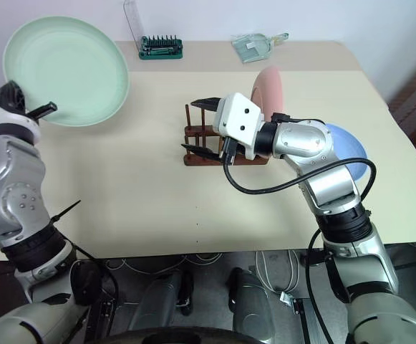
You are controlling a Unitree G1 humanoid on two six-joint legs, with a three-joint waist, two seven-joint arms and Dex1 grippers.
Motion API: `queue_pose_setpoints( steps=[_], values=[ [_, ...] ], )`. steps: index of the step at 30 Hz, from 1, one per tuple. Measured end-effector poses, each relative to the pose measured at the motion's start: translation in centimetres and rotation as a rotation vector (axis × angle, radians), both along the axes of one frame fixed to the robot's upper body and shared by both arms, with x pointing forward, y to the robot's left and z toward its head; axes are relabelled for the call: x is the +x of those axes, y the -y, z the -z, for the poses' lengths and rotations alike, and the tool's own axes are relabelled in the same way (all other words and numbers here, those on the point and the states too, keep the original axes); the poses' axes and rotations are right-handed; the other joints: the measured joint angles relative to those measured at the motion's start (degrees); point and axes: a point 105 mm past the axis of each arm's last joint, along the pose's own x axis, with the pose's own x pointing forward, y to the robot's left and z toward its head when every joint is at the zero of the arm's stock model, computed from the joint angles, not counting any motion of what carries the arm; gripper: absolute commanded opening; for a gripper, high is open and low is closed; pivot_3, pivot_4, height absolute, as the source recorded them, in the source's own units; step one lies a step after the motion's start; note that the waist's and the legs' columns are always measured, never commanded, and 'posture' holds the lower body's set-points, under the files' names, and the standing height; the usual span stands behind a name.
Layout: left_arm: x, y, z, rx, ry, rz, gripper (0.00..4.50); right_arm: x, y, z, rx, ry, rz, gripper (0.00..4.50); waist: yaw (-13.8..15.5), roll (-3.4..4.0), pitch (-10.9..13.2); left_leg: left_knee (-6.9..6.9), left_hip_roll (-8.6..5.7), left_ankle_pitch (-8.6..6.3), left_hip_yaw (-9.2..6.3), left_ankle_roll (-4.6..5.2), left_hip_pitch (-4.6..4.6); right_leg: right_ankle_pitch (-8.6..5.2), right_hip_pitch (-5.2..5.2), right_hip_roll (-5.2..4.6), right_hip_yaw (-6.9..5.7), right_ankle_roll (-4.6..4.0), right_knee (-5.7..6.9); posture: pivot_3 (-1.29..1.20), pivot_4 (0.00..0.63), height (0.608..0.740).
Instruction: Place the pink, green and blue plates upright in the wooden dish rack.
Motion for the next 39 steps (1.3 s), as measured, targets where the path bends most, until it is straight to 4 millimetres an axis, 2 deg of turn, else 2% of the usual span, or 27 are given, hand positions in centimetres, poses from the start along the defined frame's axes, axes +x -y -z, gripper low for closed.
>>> queue_pose_setpoints(
  steps=[4, 6, 10, 15, 19, 22, 28, 36, 39],
  values=[
    [0.6, 5.6, -3.7, 0.104, 0.13, 0.157, 0.06, 1.2, -1.7, -1.1, -0.04, 0.204, 0.052, 3.95, 0.13, 0.0, 0.0, 0.01, -0.01, -0.01, 0.03, 0.02, -0.01, 0.01, 0.01, -0.01, 0.04, -0.02, -0.06, 0.0, 0.15, 0.74],
    [0.7, 7.4, -4.0, 0.138, 0.147, 0.201, 0.06, 1.5, -2.0, -1.2, -0.048, 0.259, 0.069, 3.95, 0.03, 0.0, 0.0, -0.01, -0.01, -0.02, 0.11, 0.07, 0.0, 0.01, 0.0, -0.01, 0.12, 0.0, -0.06, 0.0, 0.15, 0.74],
    [0.9, 9.1, -3.7, 0.14, 0.144, 0.249, 0.06, 2.2, -2.0, -1.0, -0.064, 0.33, 0.105, 3.95, -0.12, 0.0, 0.0, -0.01, 0.02, 0.0, 0.16, 0.06, 0.01, 0.07, -0.03, 0.05, 0.16, 0.09, -0.02, 0.0, 0.15, 0.74],
    [0.9, 10.7, -3.5, 0.153, 0.145, 0.296, 0.06, 1.9, -2.9, -2.0, -0.079, 0.471, 0.098, 3.95, -0.07, 0.0, 0.0, 0.0, 0.04, 0.02, 0.15, 0.03, 0.05, 0.01, -0.02, 0.08, 0.19, 0.16, 0.0, 0.0, 0.15, 0.74],
    [0.9, 11.4, -3.4, 0.149, 0.146, 0.325, 0.06, 2.0, -3.6, -1.0, -0.126, 0.509, 0.085, 3.95, -0.06, 0.0, 0.0, 0.0, 0.04, 0.03, 0.15, 0.04, 0.05, 0.06, -0.02, 0.08, 0.2, 0.08, 0.0, 0.0, 0.15, 0.74],
    [0.8, 11.8, -3.4, 0.146, 0.146, 0.336, 0.0, 2.3, -3.7, -0.6, -0.141, 0.528, 0.098, 3.05, -0.01, 0.0, 0.0, 0.0, 0.04, 0.03, 0.15, 0.04, 0.05, 0.06, -0.02, 0.08, 0.21, 0.09, 0.0, 0.0, 0.15, 0.74],
    [0.7, 12.0, -3.3, 0.135, 0.14, 0.351, 0.0, 2.7, -3.6, -0.1, -0.16, 0.545, 0.106, 0.06, -0.07, 0.0, 0.0, 0.0, 0.05, 0.03, 0.15, 0.04, 0.05, 0.06, -0.02, 0.1, 0.21, 0.09, 0.0, 0.0, 0.15, 0.74],
    [0.6, 12.0, -3.2, 0.118, 0.134, 0.364, 0.0, 2.7, -3.8, 0.3, -0.191, 0.569, 0.102, 0.06, -0.06, 0.01, 0.01, 0.0, 0.05, 0.03, 0.15, 0.04, 0.06, 0.06, -0.02, 0.1, 0.23, 0.09, 0.01, 0.0, 0.15, 0.74],
    [0.6, 12.1, -3.0, 0.071, 0.137, 0.382, 0.95, 2.7, -3.8, 0.2, -0.192, 0.578, 0.104, 0.0, -0.05, 0.01, 0.01, 0.0, 0.05, 0.03, 0.15, 0.04, 0.05, 0.06, -0.02, 0.1, 0.24, 0.09, 0.0, 0.0, 0.15, 0.74]
  ],
)
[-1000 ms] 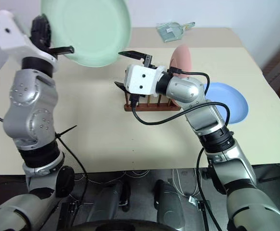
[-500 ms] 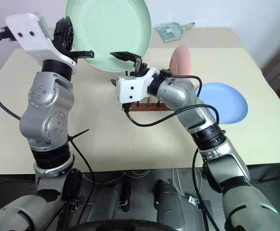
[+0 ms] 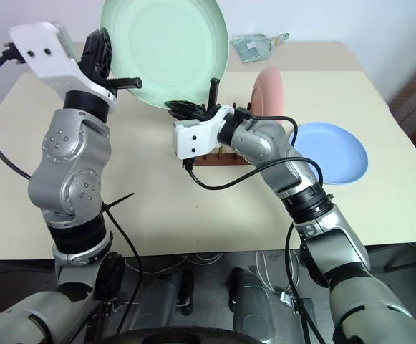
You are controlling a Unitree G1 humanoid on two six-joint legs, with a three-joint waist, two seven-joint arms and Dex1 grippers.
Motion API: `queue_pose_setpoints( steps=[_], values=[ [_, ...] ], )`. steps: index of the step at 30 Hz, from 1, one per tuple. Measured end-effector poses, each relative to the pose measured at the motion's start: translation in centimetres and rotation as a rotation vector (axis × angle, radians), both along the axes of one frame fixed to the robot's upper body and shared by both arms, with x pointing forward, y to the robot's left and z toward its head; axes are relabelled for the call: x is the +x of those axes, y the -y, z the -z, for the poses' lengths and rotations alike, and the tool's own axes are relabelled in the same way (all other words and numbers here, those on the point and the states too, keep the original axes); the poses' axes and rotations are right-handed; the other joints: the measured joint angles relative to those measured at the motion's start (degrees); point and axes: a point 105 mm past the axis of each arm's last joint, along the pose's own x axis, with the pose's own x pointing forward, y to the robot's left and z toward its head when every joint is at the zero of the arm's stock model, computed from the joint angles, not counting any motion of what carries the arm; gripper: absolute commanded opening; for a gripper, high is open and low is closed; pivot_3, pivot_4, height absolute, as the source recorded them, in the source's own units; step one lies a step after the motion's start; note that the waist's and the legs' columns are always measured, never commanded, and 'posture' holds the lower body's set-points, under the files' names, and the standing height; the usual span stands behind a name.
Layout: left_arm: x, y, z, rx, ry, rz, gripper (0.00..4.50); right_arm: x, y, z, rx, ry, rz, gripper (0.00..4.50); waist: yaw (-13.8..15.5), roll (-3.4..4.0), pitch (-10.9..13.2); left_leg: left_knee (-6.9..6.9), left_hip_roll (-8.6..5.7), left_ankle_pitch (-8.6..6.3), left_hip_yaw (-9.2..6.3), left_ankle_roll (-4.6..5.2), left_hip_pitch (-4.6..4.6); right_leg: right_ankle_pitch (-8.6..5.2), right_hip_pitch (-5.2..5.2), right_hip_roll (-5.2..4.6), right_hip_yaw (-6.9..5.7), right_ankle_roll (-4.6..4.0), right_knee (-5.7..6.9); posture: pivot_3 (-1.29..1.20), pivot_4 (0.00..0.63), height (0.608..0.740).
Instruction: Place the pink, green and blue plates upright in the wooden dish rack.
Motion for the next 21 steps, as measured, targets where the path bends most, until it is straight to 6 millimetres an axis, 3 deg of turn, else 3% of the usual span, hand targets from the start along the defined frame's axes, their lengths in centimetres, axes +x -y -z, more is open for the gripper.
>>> queue_pose_setpoints(
  steps=[3, 7, 11, 15, 18, 21],
  values=[
    [0.0, -0.4, 0.0, -0.037, 0.0, 0.003, 2.4, 0.0, 0.0, -0.1, 0.004, 0.009, 0.002, 0.0, -0.01, 0.0, 0.0, 0.0, 0.0, 0.0, 0.0, 0.0, 0.01, 0.0, 0.0, 0.0, 0.0, 0.0, 0.01, 0.0, 0.15, 0.74],
    [-0.2, -2.5, -0.4, -0.133, 0.024, -0.057, 4.44, -0.1, -0.1, -0.1, 0.003, 0.015, -0.006, 0.0, -0.12, 0.0, 0.0, 0.01, 0.02, 0.0, 0.0, 0.0, 0.02, 0.01, 0.0, 0.03, 0.0, -0.01, 0.02, 0.0, 0.15, 0.74],
    [-1.1, -5.8, -2.0, -0.2, 0.105, -0.17, 4.44, -0.2, -0.1, -0.2, 0.012, 0.012, -0.016, 0.0, -0.14, 0.0, 0.0, 0.01, 0.03, 0.0, 0.01, 0.0, 0.02, 0.01, 0.0, 0.05, 0.01, 0.0, 0.02, 0.0, 0.15, 0.74],
    [-1.5, -9.9, -1.6, -0.144, 0.095, -0.307, 4.44, -0.5, -0.1, -1.0, 0.086, -0.024, -0.049, 0.0, -0.26, 0.0, 0.0, 0.01, 0.04, 0.01, 0.01, -0.02, 0.04, 0.02, 0.0, 0.07, 0.01, -0.01, 0.03, 0.0, 0.15, 0.74],
    [-1.8, -12.1, 0.3, -0.059, 0.03, -0.364, 4.44, -0.8, 0.3, -2.1, 0.175, -0.098, -0.085, 0.0, -0.22, 0.0, 0.0, 0.01, 0.04, 0.01, 0.01, -0.02, 0.03, 0.02, 0.01, 0.07, 0.04, -0.02, 0.02, 0.0, 0.15, 0.74],
    [-1.7, -12.8, 3.3, 0.075, -0.089, -0.314, 4.44, -2.1, 1.0, -4.6, 0.315, -0.19, -0.177, 0.0, -0.21, 0.01, 0.01, 0.0, 0.05, 0.01, 0.01, -0.03, 0.03, 0.02, 0.0, 0.07, 0.05, -0.03, 0.02, 0.0, 0.15, 0.74]
  ],
)
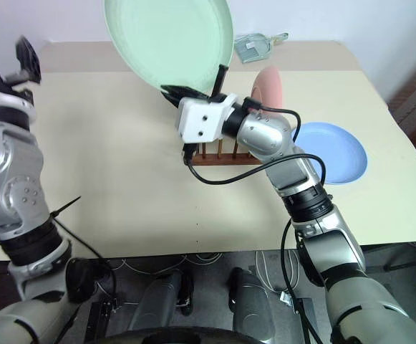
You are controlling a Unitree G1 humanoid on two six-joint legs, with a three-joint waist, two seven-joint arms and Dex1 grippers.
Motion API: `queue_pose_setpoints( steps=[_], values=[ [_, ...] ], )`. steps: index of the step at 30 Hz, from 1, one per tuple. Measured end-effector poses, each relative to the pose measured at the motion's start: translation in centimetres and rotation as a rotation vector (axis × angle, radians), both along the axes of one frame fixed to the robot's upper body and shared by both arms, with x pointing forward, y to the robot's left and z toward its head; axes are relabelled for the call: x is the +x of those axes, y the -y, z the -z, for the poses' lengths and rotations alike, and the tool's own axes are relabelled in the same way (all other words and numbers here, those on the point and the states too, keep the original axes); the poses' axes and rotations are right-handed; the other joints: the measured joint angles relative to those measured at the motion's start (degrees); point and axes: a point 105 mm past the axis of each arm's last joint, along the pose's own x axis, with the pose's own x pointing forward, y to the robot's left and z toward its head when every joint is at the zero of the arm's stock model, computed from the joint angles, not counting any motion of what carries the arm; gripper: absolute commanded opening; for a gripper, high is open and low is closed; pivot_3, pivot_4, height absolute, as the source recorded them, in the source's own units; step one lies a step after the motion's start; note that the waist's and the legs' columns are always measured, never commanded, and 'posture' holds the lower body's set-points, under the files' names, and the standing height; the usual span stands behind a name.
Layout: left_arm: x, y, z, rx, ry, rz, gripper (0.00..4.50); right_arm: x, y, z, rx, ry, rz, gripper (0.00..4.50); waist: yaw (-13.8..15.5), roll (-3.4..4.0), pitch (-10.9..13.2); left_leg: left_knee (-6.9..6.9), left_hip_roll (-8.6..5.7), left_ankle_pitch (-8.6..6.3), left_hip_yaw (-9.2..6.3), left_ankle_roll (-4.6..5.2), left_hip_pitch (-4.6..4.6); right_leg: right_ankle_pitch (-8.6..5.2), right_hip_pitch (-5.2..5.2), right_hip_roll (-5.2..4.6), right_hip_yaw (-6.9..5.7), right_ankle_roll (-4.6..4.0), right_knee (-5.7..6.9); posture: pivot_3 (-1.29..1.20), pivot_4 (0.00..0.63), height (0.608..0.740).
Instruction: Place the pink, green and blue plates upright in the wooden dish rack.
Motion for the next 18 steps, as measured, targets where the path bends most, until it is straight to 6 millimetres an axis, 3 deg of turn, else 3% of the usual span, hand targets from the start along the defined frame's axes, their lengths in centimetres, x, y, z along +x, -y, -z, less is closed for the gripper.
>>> queue_pose_setpoints(
  steps=[5, 7, 9, 12, 18],
  values=[
    [0.3, 2.2, 3.3, 0.081, -0.128, 0.191, 4.44, -2.3, 0.8, -2.8, 0.187, -0.208, -0.178, 0.0, 0.26, -0.01, -0.01, 0.04, 0.02, -0.02, -0.03, -0.01, 0.01, 0.03, 0.01, -0.01, 0.0, -0.14, -0.03, 0.0, 0.15, 0.74],
    [-0.1, 4.5, 4.8, 0.17, -0.179, 0.319, 4.44, -3.0, 1.5, -3.4, 0.266, -0.342, -0.258, 0.0, 0.18, 0.02, -0.02, 0.03, 0.06, -0.05, 0.0, -0.03, 0.01, 0.03, -0.01, -0.01, 0.01, -0.21, -0.04, 0.0, 0.15, 0.74],
    [-0.8, 7.2, 7.2, 0.23, -0.248, 0.476, 4.44, -3.6, 2.4, -3.4, 0.348, -0.491, -0.329, 0.0, 0.2, 0.03, -0.02, 0.0, 0.08, -0.1, 0.01, -0.11, 0.01, -0.04, -0.04, -0.03, 0.02, -0.34, -0.04, 0.0, 0.15, 0.74],
    [-1.9, 9.7, 10.3, 0.292, -0.349, 0.658, 4.44, -4.0, 3.1, -2.5, 0.426, -0.686, -0.39, 0.0, 0.11, 0.04, -0.01, -0.01, 0.16, -0.14, 0.06, -0.18, 0.0, -0.01, -0.11, 0.02, 0.03, -0.43, -0.06, 0.0, 0.15, 0.74],
    [-3.9, 12.4, 12.9, 0.395, -0.447, 0.876, 4.44, -3.3, 4.1, -1.6, 0.55, -0.889, -0.378, 0.0, 0.08, 0.2, 0.02, -0.07, 0.27, -0.15, 0.29, -0.2, -0.05, 0.03, -0.3, 0.02, 0.11, -0.5, -0.1, 0.0, 0.15, 0.74]
  ],
)
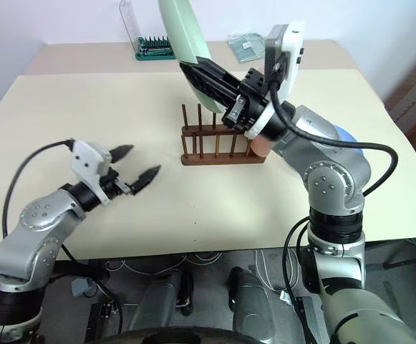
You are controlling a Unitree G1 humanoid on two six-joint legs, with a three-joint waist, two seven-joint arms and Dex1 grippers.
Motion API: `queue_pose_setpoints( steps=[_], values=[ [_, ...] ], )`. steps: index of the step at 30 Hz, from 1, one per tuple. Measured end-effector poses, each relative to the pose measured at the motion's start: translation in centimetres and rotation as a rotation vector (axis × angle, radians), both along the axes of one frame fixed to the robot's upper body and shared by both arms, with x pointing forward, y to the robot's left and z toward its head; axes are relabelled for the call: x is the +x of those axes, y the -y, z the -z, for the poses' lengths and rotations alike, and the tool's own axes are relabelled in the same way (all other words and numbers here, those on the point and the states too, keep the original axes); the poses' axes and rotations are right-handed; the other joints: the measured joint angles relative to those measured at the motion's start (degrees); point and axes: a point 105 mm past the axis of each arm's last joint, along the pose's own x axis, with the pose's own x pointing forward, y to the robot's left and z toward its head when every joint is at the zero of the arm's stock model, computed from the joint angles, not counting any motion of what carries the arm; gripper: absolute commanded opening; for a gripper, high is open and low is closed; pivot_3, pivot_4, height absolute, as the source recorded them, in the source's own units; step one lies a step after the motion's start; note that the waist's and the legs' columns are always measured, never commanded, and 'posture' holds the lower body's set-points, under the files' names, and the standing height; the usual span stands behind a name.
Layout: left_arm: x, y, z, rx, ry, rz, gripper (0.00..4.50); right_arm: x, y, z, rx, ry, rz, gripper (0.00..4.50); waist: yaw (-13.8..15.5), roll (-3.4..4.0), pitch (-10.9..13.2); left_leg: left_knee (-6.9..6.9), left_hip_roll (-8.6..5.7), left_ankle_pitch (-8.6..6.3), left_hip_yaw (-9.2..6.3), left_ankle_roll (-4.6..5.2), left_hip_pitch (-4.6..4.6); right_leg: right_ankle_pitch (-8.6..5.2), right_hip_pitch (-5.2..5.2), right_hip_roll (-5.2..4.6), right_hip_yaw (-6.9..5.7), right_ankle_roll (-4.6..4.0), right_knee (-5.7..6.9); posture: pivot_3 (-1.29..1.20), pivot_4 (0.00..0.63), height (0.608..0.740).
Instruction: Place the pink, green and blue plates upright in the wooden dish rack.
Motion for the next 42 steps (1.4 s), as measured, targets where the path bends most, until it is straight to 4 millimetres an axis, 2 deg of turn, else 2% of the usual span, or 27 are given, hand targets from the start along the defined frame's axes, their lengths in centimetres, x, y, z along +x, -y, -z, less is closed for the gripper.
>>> queue_pose_setpoints(
  steps=[8, 14, 22, 42],
  values=[
    [-0.3, 0.8, 0.2, -0.053, -0.021, 0.043, 4.44, 1.5, 0.9, 0.4, 0.169, -0.208, 0.034, 0.0, 0.14, 0.01, 0.0, -0.02, 0.01, 0.06, 0.09, 0.11, -0.08, 0.01, -0.08, 0.03, 0.04, 0.01, 0.01, 0.0, 0.15, 0.74],
    [-0.5, 1.3, 0.3, -0.076, -0.03, 0.07, 4.44, 2.8, 1.5, 1.3, 0.202, -0.295, 0.078, 0.0, 0.09, 0.01, 0.0, -0.02, 0.01, 0.07, 0.09, 0.12, -0.08, -0.01, -0.09, 0.05, 0.06, 0.04, 0.01, 0.0, 0.15, 0.74],
    [-0.8, 1.8, 0.3, -0.086, -0.028, 0.088, 4.44, 4.0, 1.9, 2.4, 0.211, -0.357, 0.106, 0.0, 0.09, 0.03, 0.0, -0.02, 0.01, 0.09, 0.1, 0.16, -0.08, -0.01, -0.1, 0.06, 0.07, 0.05, 0.01, 0.0, 0.15, 0.74],
    [-1.3, 1.3, 1.5, -0.097, -0.037, 0.089, 4.44, 5.6, 3.2, 4.5, 0.315, -0.52, 0.202, 0.0, 0.08, 0.12, -0.02, -0.02, 0.04, 0.03, 0.14, 0.07, -0.21, -0.04, -0.26, 0.07, 0.11, 0.09, 0.01, 0.0, 0.15, 0.74]
  ],
)
